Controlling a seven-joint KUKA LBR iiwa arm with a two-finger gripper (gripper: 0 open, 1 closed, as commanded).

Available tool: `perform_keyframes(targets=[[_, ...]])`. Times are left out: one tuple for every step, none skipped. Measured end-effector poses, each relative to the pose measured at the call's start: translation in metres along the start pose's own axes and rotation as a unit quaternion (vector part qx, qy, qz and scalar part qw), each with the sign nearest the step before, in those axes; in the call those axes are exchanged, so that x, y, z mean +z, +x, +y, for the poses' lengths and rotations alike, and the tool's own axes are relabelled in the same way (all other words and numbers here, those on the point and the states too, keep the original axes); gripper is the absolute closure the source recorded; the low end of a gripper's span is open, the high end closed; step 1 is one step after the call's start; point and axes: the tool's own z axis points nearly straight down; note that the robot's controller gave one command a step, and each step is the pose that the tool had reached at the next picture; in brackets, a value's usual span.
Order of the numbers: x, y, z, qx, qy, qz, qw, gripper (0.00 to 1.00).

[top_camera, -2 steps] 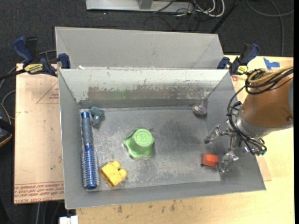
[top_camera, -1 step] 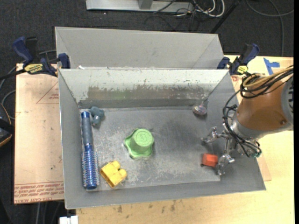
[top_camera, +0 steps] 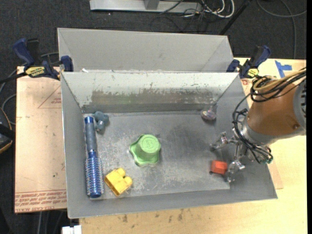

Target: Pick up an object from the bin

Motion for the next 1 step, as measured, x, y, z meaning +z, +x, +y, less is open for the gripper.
perform_keyframes(targets=[[-0.0022, -0.0013, -0.0010, 0.000, 0.001, -0.0012, 1.0000, 1.00]])
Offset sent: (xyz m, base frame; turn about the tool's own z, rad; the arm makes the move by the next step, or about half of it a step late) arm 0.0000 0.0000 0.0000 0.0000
